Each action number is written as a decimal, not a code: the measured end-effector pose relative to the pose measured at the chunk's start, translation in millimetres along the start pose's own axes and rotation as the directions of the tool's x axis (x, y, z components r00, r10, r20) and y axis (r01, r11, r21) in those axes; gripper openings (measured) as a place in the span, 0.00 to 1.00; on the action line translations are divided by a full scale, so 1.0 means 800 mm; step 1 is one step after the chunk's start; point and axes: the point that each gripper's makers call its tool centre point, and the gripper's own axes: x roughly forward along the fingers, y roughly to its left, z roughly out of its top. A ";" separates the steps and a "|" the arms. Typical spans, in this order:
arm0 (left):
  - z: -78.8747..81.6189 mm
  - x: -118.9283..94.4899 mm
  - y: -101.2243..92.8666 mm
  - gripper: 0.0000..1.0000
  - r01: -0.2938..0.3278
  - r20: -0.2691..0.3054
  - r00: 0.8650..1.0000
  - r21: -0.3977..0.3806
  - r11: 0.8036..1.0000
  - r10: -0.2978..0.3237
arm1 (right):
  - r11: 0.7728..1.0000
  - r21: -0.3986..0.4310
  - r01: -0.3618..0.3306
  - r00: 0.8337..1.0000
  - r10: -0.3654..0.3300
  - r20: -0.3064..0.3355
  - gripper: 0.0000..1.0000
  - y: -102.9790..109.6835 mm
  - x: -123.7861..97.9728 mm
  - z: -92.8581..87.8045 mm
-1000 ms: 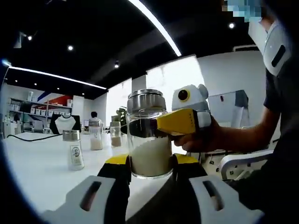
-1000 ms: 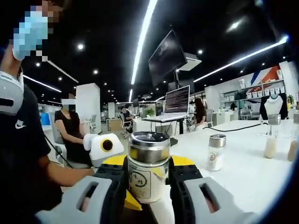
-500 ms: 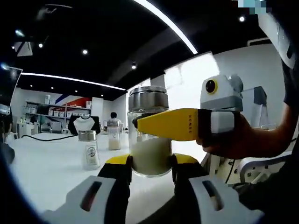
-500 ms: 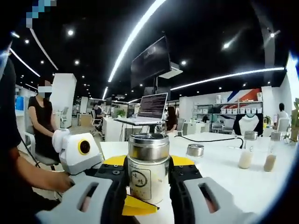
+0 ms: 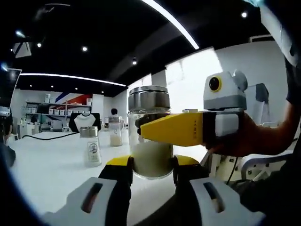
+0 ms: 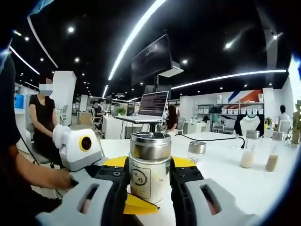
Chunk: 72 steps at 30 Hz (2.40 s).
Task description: Rotate the seasoning bottle until the label or dispensing opening points toward the visible target arrow and the bottle remains upright within the marked orientation range
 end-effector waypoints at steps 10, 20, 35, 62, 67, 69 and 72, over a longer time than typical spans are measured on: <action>-0.004 -0.003 -0.014 0.36 0.087 -0.037 0.996 0.049 0.995 -0.085 | 0.997 0.028 -0.069 0.997 0.069 -0.016 0.31 0.009 -0.007 -0.006; -0.017 0.009 -0.004 0.55 0.015 -0.049 0.999 -0.031 0.999 -0.016 | 0.993 0.111 0.041 0.999 -0.044 0.028 0.31 -0.030 -0.010 0.000; -0.001 0.006 0.019 0.82 -0.102 -0.075 0.992 -0.018 0.995 0.101 | 0.977 0.125 0.175 0.984 -0.172 -0.036 0.31 -0.111 -0.005 -0.017; 0.000 -0.005 0.037 1.00 -0.154 -0.142 0.979 -0.034 0.987 0.148 | 0.974 0.071 0.217 0.968 -0.205 -0.147 0.31 -0.190 0.041 -0.065; 0.001 -0.006 0.038 1.00 -0.153 -0.144 0.978 -0.022 0.988 0.149 | 0.972 0.053 0.228 0.961 -0.216 -0.170 0.31 -0.198 0.045 -0.075; 0.002 -0.007 0.038 1.00 -0.154 -0.142 0.979 -0.022 0.988 0.150 | 0.972 0.056 0.229 0.961 -0.216 -0.175 0.31 -0.201 0.047 -0.078; 0.003 -0.008 0.040 1.00 -0.157 -0.139 0.978 -0.023 0.987 0.153 | 0.973 0.052 0.227 0.958 -0.213 -0.193 0.31 -0.204 0.051 -0.079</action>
